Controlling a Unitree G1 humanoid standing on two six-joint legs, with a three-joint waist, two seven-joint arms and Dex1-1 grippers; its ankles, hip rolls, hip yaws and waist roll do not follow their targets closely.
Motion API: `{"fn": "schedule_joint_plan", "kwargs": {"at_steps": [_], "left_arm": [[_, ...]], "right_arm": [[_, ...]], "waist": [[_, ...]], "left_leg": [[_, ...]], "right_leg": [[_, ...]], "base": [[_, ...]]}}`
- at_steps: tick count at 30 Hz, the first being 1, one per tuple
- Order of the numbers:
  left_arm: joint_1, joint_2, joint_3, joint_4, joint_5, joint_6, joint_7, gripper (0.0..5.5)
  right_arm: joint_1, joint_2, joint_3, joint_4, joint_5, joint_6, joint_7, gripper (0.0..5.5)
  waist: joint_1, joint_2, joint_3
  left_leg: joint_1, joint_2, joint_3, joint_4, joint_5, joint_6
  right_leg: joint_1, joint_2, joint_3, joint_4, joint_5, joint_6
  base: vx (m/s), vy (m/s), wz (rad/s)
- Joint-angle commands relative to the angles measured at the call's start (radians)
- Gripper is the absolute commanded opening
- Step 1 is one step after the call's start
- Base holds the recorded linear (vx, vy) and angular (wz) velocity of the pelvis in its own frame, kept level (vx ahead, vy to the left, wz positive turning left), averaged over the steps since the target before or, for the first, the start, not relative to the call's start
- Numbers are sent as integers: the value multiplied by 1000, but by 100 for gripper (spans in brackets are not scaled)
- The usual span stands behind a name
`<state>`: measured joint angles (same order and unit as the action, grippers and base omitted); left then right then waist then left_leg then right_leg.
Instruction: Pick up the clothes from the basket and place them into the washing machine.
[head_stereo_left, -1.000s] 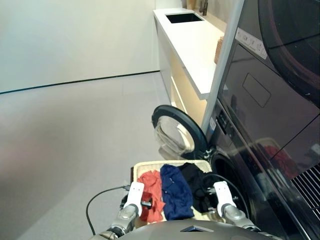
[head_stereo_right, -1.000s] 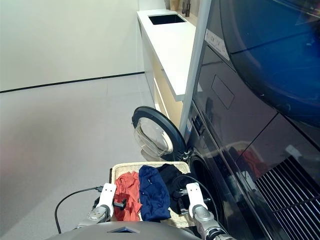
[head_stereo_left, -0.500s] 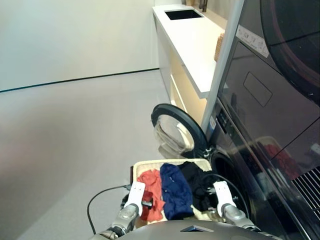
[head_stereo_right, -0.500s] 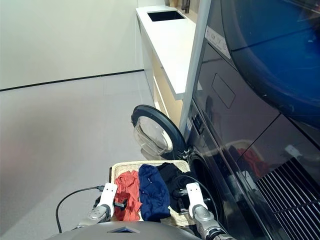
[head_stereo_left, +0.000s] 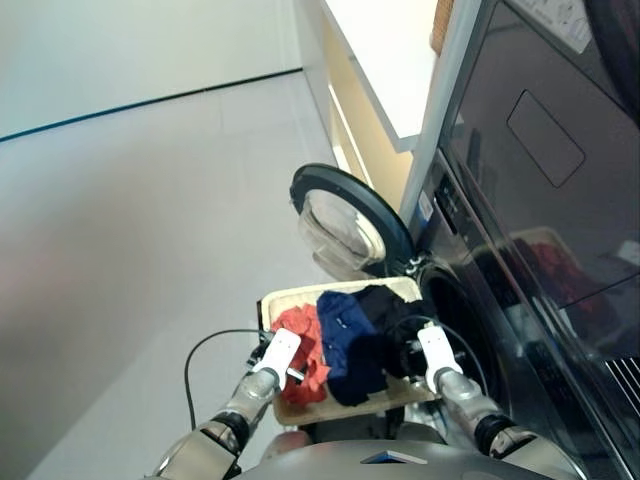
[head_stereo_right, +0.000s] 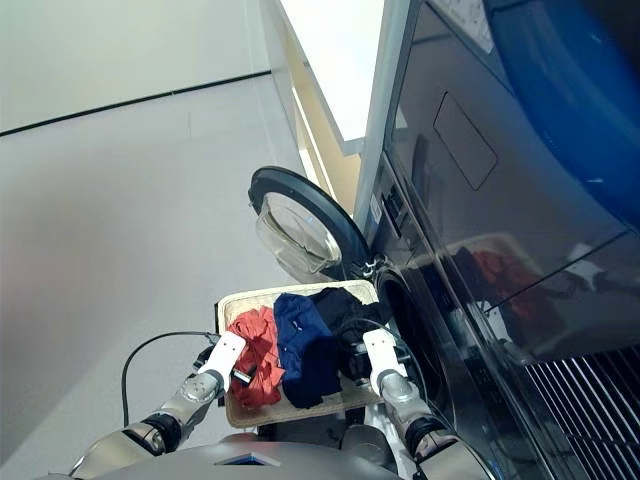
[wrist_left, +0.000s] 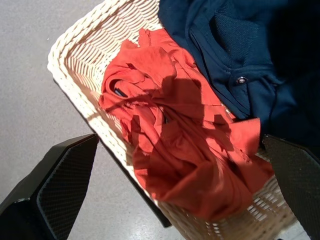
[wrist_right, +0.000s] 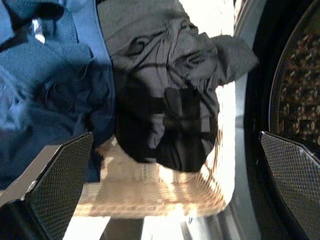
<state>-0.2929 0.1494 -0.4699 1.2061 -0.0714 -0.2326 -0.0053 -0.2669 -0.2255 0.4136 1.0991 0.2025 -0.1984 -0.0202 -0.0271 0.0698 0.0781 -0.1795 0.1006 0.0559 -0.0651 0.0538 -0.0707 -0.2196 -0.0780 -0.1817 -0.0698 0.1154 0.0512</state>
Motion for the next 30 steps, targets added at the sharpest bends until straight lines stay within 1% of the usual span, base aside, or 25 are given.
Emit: {"fn": "schedule_joint_plan", "kwargs": {"at_steps": [1,5,8,9,12,13,15,18,19,20,21,24,25,26,28,30], "left_arm": [[-129,37,-7,21,-7,-24,35,550],[-172,39,2,23,-50,-19,54,550],[-196,45,6,24,-65,-19,62,550],[-227,54,9,27,-83,-17,75,550],[-248,58,11,34,-94,-14,78,550],[-272,65,11,30,-111,-14,89,550],[-295,69,19,35,-137,-12,95,550],[-310,76,19,36,-147,-10,97,550],[-328,82,20,39,-152,-8,103,550],[-333,84,17,38,-150,-8,106,550],[-340,90,18,44,-151,-9,110,550],[-355,97,16,44,-158,-7,112,550],[-366,104,33,45,-185,-8,118,550],[-366,104,34,45,-185,-8,118,550],[-383,114,53,54,-231,-8,115,550],[-389,121,58,53,-235,-8,115,550]], "right_arm": [[-120,29,31,-65,26,-34,-21,550],[-163,19,27,-105,49,-42,-39,550],[-187,16,29,-121,57,-47,-46,550],[-216,16,39,-142,73,-56,-52,550],[-238,15,43,-148,84,-60,-58,550],[-261,13,51,-159,88,-66,-67,550],[-290,15,57,-161,93,-72,-77,550],[-310,14,64,-172,91,-75,-85,550],[-332,15,67,-187,95,-80,-93,550],[-338,14,73,-189,93,-82,-97,550],[-350,17,76,-187,94,-86,-98,550],[-369,15,82,-197,98,-90,-103,550],[-385,15,87,-217,106,-95,-104,550],[-385,15,87,-217,106,-95,-104,550],[-403,22,88,-234,124,-102,-104,550],[-412,21,91,-273,124,-107,-107,550]], "waist": [[-13,-81,84],[-16,-75,99],[-21,-74,107],[-22,-73,123],[-25,-73,125],[-28,-74,134],[-32,-76,137],[-33,-77,142],[-40,-78,145],[-38,-75,146],[-39,-74,148],[-42,-74,149],[-44,-74,152],[-44,-73,152],[-49,-73,153],[-53,-74,155]], "left_leg": [[-43,-43,14,106,-68,3],[-117,-39,3,125,-59,0],[-165,-38,1,153,-60,-3],[-216,-34,-1,178,-62,-5],[-261,-35,-3,204,-69,-8],[-315,-34,-5,233,-77,-8],[-374,-32,-6,273,-88,-6],[-419,-29,-7,300,-97,-2],[-472,-26,-6,338,-111,3],[-477,-17,-10,357,-144,-1],[-498,-17,-11,373,-152,2],[-537,-15,-12,396,-160,6],[-567,-14,-14,412,-167,8],[-568,-14,-14,413,-167,8],[-613,-16,-20,442,-176,11],[-637,-12,-18,456,-181,13]], "right_leg": [[-78,-66,44,170,-98,106],[-163,-73,33,204,-96,105],[-212,-74,36,227,-98,101],[-265,-76,38,253,-100,99],[-311,-78,39,276,-104,97],[-362,-79,46,294,-106,97],[-414,-78,49,318,-106,95],[-451,-74,56,332,-110,91],[-498,-72,64,356,-116,90],[-506,-66,69,374,-141,95],[-528,-64,72,386,-144,94],[-565,-63,78,407,-148,94],[-596,-63,83,425,-152,93],[-597,-63,83,425,-152,93],[-640,-62,87,452,-158,91],[-663,-62,92,468,-162,89]], "base": [[-136,27,-38],[0,0,0],[-19,3,21],[-50,7,57],[0,0,0],[0,0,0],[0,0,0],[0,0,0],[76,21,-21],[76,39,-21],[79,29,-29],[0,0,0],[0,0,0],[0,0,0],[0,0,0],[0,0,0]]}}
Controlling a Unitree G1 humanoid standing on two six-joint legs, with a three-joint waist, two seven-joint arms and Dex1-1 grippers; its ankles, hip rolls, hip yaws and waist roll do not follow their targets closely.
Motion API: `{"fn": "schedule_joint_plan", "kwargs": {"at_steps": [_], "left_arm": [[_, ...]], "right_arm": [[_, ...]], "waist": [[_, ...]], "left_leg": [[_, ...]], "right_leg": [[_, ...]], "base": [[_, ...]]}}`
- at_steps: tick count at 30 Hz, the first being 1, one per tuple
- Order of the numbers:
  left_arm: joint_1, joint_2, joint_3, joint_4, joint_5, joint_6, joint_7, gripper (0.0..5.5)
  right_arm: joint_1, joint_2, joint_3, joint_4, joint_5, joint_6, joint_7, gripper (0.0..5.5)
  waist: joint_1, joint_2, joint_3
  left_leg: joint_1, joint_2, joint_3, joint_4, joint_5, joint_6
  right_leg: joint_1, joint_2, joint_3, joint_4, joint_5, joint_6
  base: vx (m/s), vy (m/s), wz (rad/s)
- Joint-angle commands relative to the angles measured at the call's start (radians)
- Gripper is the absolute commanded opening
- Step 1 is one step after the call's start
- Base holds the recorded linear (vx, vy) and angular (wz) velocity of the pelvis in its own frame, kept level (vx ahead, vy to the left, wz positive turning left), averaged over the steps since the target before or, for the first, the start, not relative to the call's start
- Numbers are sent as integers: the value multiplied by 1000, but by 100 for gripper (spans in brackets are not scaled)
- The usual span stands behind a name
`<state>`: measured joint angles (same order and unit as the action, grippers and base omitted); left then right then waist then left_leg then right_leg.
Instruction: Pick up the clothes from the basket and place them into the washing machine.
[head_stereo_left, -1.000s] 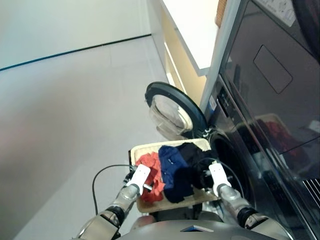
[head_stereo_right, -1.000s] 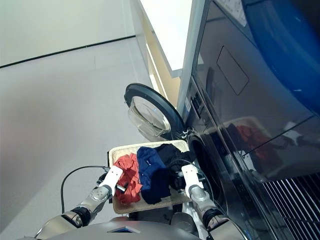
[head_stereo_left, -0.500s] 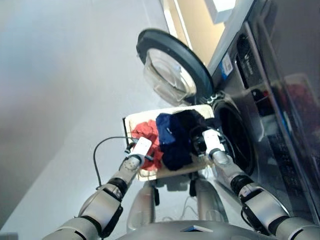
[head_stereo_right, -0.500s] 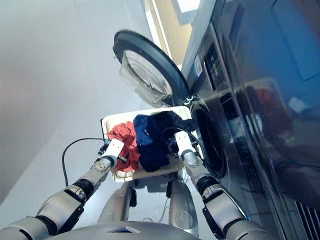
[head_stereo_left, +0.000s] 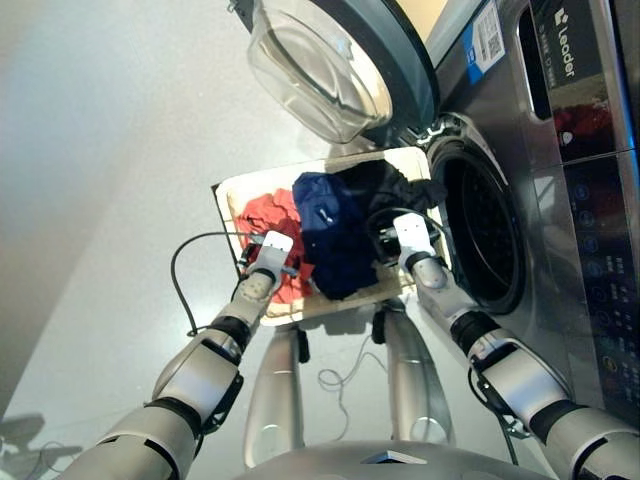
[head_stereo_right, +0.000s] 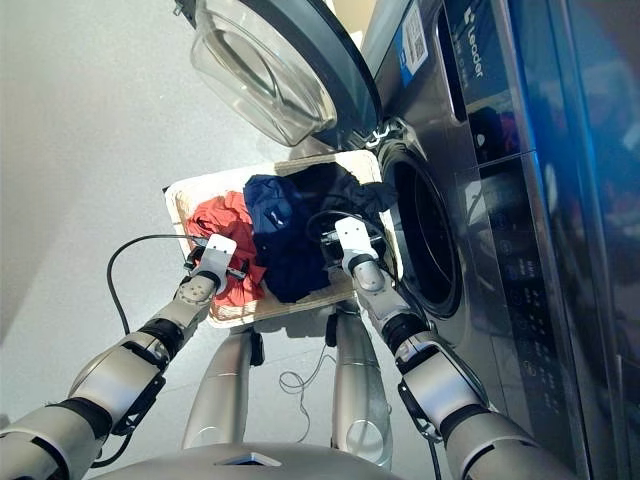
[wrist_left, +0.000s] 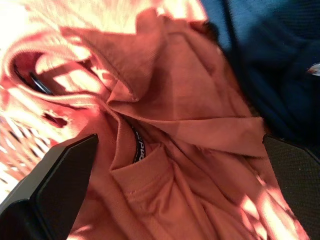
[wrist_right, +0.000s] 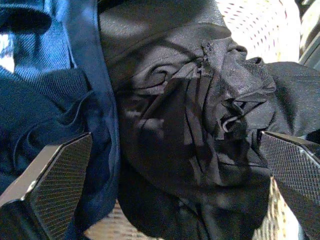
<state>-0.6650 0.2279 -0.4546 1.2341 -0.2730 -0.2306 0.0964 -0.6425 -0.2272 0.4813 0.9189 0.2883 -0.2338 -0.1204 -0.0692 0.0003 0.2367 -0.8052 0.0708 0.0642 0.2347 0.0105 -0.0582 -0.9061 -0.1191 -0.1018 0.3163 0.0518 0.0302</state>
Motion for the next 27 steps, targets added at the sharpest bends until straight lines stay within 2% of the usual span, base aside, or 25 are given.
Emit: {"fn": "schedule_joint_plan", "kwargs": {"at_steps": [1,10,11,12,13,14,22,27], "left_arm": [[-25,49,44,27,-32,-9,18,550],[-46,64,67,53,-71,-4,7,550],[-47,64,71,53,-75,-3,6,431],[-46,63,77,55,-85,-3,3,265],[-45,62,85,55,-105,-2,-1,151],[-42,60,90,57,-111,-3,-4,0],[-33,41,96,48,-123,-14,-14,0],[-13,30,81,22,-107,-30,-20,0]], "right_arm": [[-40,23,21,-100,42,-75,-9,550],[-49,27,25,-140,45,-85,3,550],[-46,26,26,-147,42,-85,6,550],[-43,28,25,-147,40,-85,8,550],[-38,30,24,-150,40,-85,9,550],[-33,32,22,-148,40,-84,12,550],[11,34,13,-140,34,-85,32,550],[47,26,10,-113,33,-78,48,550]], "waist": [[-12,-5,-3],[-24,-6,-18],[-26,-6,-23],[-28,-5,-27],[-29,-5,-32],[-30,-6,-37],[-32,-6,-67],[-25,-2,-70]], "left_leg": [[-27,17,-26,166,-141,2],[-125,23,-33,235,-161,7],[-134,25,-35,240,-162,8],[-138,24,-36,242,-163,9],[-141,24,-36,242,-162,9],[-140,23,-37,241,-163,9],[-83,15,-31,190,-150,5],[48,8,-20,118,-135,1]], "right_leg": [[7,-20,11,91,-100,110],[-85,-15,21,137,-104,104],[-94,-17,22,140,-103,104],[-97,-16,23,142,-104,104],[-100,-17,24,145,-104,104],[-99,-16,24,145,-103,105],[-55,-24,23,108,-87,110],[63,-32,27,46,-67,115]], "base": [[0,0,0],[0,0,0],[0,0,0],[0,0,0],[0,0,0],[0,0,0],[0,0,0],[0,0,0]]}}
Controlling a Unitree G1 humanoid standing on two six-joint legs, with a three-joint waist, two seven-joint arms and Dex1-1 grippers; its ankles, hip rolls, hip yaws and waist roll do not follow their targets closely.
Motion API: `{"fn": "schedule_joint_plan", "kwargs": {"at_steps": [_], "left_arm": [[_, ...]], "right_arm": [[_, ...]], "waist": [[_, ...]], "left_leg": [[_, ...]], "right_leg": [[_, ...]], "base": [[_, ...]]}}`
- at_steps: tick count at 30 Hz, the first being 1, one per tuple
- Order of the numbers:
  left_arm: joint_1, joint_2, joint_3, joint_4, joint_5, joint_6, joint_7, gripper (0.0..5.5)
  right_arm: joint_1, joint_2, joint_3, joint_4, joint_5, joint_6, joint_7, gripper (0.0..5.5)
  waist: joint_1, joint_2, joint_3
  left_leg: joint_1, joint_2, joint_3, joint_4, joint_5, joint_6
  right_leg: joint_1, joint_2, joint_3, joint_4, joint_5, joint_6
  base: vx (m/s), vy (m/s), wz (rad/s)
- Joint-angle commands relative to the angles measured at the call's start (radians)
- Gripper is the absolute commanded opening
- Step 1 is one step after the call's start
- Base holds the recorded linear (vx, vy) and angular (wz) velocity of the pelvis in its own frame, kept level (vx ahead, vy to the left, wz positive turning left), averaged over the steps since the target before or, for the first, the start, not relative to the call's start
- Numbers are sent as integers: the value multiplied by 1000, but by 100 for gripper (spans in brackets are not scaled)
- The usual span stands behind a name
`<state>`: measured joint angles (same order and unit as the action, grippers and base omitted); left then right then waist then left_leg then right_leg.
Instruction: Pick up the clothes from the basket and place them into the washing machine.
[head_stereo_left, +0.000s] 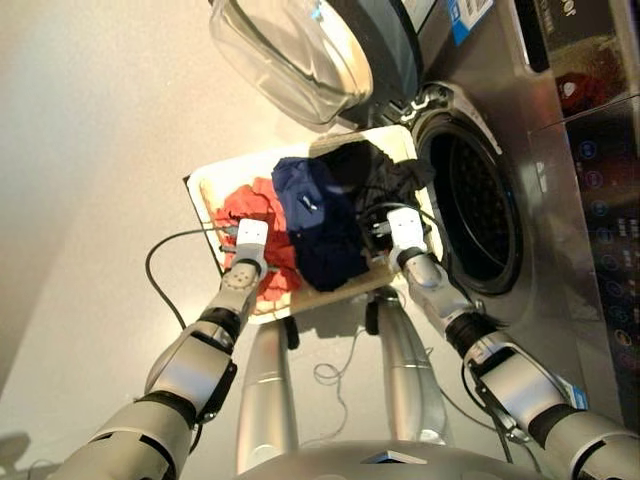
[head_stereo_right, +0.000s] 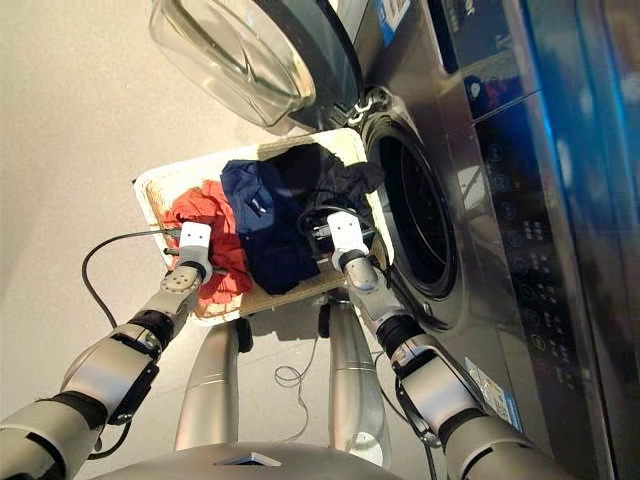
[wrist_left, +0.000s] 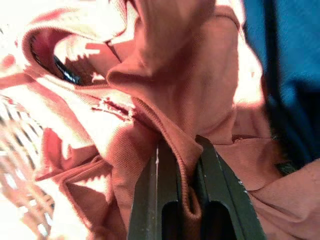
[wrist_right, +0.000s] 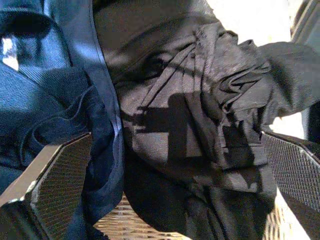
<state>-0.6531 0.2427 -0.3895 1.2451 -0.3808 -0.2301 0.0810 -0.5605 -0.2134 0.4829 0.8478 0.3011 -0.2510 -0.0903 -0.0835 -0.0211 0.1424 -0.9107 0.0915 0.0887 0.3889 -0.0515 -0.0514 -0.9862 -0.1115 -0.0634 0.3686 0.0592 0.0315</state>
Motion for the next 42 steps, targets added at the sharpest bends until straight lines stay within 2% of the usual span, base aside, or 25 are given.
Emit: {"fn": "schedule_joint_plan", "kwargs": {"at_steps": [1,5,6,9,12,13,15,19,23,27,33,37,42], "left_arm": [[-22,13,15,7,-1,-33,-5,0],[-13,4,24,-16,-27,-49,-11,0],[-10,6,25,-31,-37,-53,-9,0],[5,3,14,-117,-49,-84,-3,0],[49,15,21,-286,-123,-113,-12,0],[88,29,25,-427,-174,-130,-25,0],[106,39,24,-500,-202,-138,-35,0],[204,84,22,-767,-269,-134,-82,0],[265,87,15,-906,-306,-121,-115,0],[290,72,-1,-1001,-336,-123,-123,0],[317,44,-31,-1075,-384,-119,-131,0],[335,18,-57,-1091,-426,-108,-153,0],[339,-53,-89,-1086,-514,-106,-150,0]], "right_arm": [[-29,11,11,-35,16,-58,20,550],[-9,9,15,-10,-1,-53,29,550],[-6,8,13,-8,0,-51,32,550],[28,2,15,-6,-2,-47,43,550],[80,-22,31,-73,-33,-45,53,550],[110,-45,52,-111,-82,-42,61,550],[120,-60,70,-134,-122,-39,68,550],[154,-117,106,-230,-240,-30,95,550],[155,-171,137,-321,-380,-46,86,550],[135,-217,142,-415,-506,-70,33,550],[77,-221,167,-449,-611,-77,-11,550],[47,-208,187,-448,-605,-78,0,550],[17,-184,201,-455,-597,-86,-17,550]], "waist": [[-7,19,26],[2,23,32],[0,19,32],[9,24,34],[17,23,42],[23,25,46],[28,25,49],[41,27,51],[49,39,41],[56,60,34],[72,90,19],[83,111,9],[91,139,3]], "left_leg": [[178,-14,-42,-46,-72,-6],[257,-23,-33,-89,-62,-9],[254,-32,-27,-99,-32,-3],[336,-40,-24,-140,-20,-6],[398,-46,-20,-171,-11,-9],[435,-49,-18,-190,-6,-9],[450,-49,-18,-198,-3,-10],[492,-50,-17,-214,-2,-9],[513,-52,-15,-226,-1,-8],[519,-54,-13,-230,-1,-6],[524,-58,-12,-242,3,-4],[541,-64,-11,-258,7,-3],[559,-75,-10,-273,9,0]], "right_leg": [[167,-40,-10,-19,-70,115],[246,-40,-9,-67,-59,118],[248,-49,-10,-88,-30,114],[332,-51,-13,-135,-20,118],[396,-52,-17,-165,-16,120],[434,-52,-20,-188,-14,121],[454,-52,-21,-199,-11,122],[505,-53,-28,-225,-11,123],[526,-55,-28,-236,-16,125],[530,-55,-26,-239,-21,125],[534,-59,-26,-247,-25,125],[548,-68,-26,-252,-28,127],[559,-81,-24,-256,-28,129]], "base": [[0,0,0],[-15,-4,-25],[-51,-30,-37],[-18,-11,-6],[0,0,0],[0,0,0],[0,0,0],[7,-31,51],[0,0,0],[0,0,0],[0,0,0],[0,0,0],[0,0,0]]}}
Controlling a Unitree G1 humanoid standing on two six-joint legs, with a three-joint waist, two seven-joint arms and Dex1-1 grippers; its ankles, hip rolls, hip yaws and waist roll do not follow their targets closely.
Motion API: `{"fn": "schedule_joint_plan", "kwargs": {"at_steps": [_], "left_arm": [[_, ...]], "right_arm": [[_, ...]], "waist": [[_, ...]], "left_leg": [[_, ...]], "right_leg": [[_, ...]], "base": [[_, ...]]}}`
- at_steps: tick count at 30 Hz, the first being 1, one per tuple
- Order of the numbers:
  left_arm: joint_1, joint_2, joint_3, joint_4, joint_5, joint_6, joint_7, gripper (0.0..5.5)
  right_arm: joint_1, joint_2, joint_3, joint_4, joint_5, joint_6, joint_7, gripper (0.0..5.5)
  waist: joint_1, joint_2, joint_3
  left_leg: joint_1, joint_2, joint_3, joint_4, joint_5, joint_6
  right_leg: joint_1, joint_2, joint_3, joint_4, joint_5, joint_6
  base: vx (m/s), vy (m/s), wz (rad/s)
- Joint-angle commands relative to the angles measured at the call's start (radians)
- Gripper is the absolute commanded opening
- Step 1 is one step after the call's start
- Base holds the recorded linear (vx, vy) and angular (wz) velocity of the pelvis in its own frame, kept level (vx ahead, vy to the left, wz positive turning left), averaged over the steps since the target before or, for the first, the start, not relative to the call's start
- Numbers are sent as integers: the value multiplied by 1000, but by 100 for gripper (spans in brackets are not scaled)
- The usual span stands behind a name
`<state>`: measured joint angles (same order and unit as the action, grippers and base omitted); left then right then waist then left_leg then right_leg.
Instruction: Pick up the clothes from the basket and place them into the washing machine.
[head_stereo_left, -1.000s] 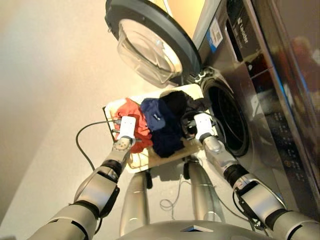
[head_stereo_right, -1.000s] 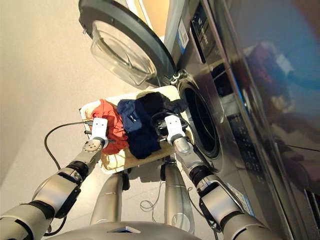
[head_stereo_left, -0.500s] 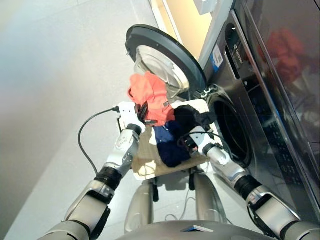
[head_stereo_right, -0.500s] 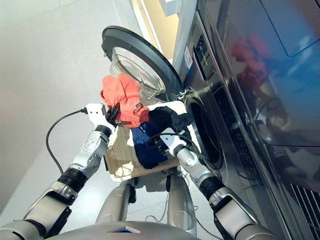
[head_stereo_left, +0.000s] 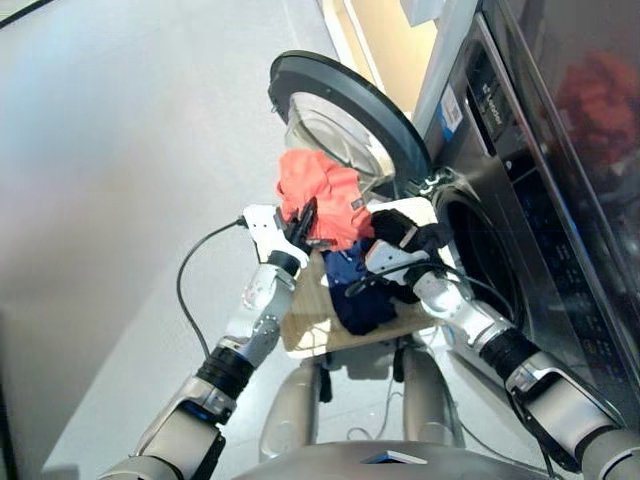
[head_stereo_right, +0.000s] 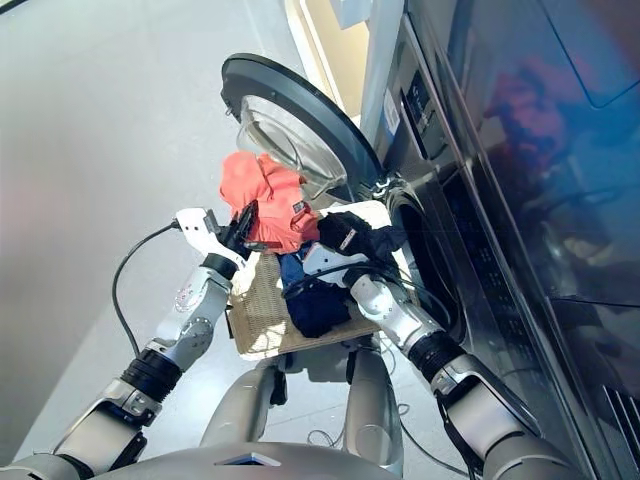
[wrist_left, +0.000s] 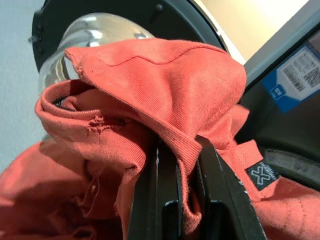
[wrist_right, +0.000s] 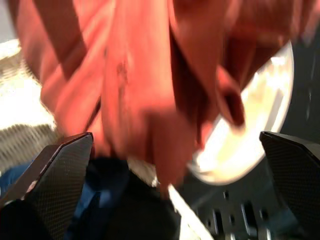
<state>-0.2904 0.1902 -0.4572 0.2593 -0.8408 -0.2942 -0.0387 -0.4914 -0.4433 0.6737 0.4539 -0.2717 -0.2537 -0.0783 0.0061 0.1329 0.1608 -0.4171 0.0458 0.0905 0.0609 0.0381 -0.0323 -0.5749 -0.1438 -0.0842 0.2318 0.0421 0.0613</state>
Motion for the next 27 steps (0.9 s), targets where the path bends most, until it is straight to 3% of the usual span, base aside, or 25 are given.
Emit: {"fn": "schedule_joint_plan", "kwargs": {"at_steps": [1,9,14,15,16,24,25,26,27], "left_arm": [[-24,0,-22,-100,-54,-42,-30,0],[-79,-38,-106,-120,-140,-34,-49,0],[-51,6,-178,-203,-185,10,-114,0],[-51,6,-178,-203,-185,10,-114,0],[-50,13,-189,-206,-188,17,-122,0],[-52,27,-170,-210,-173,20,-126,0],[-52,31,-160,-205,-166,18,-125,58],[-52,33,-151,-200,-162,15,-123,354],[-49,38,-137,-193,-151,10,-119,550]], "right_arm": [[-52,46,11,-61,-24,-83,-30,550],[-131,131,12,74,-3,-52,-71,550],[-195,166,-5,162,54,-41,-76,550],[-195,166,-5,162,54,-41,-76,145],[-201,165,-17,160,72,-41,-78,0],[-160,154,-66,132,111,-47,-100,0],[-145,151,-78,125,114,-49,-107,0],[-134,150,-89,119,116,-50,-111,0],[-120,145,-103,106,118,-51,-119,0]], "waist": [[2,-15,-15],[17,19,-26],[43,48,-41],[43,48,-41],[45,49,-44],[31,36,-38],[28,33,-38],[26,31,-38],[23,28,-37]], "left_leg": [[67,-30,-12,55,-81,-19],[75,-35,-12,46,-77,-16],[83,-41,-16,40,-75,-15],[83,-41,-16,40,-75,-15],[87,-41,-19,38,-75,-14],[88,-39,-20,40,-78,-13],[87,-38,-20,38,-77,-13],[86,-38,-19,39,-77,-13],[83,-38,-17,41,-77,-13]], "right_leg": [[149,-49,-4,-119,-11,99],[164,-56,-8,-137,-6,101],[180,-63,-13,-147,-7,102],[180,-63,-13,-147,-7,102],[184,-62,-14,-149,-7,102],[186,-57,-15,-148,-8,100],[185,-56,-16,-151,-8,100],[184,-56,-17,-151,-7,100],[181,-54,-16,-150,-6,100]], "base": [[0,0,0],[0,0,0],[0,0,0],[0,0,0],[0,0,0],[0,0,0],[0,0,0],[0,0,0],[0,0,0]]}}
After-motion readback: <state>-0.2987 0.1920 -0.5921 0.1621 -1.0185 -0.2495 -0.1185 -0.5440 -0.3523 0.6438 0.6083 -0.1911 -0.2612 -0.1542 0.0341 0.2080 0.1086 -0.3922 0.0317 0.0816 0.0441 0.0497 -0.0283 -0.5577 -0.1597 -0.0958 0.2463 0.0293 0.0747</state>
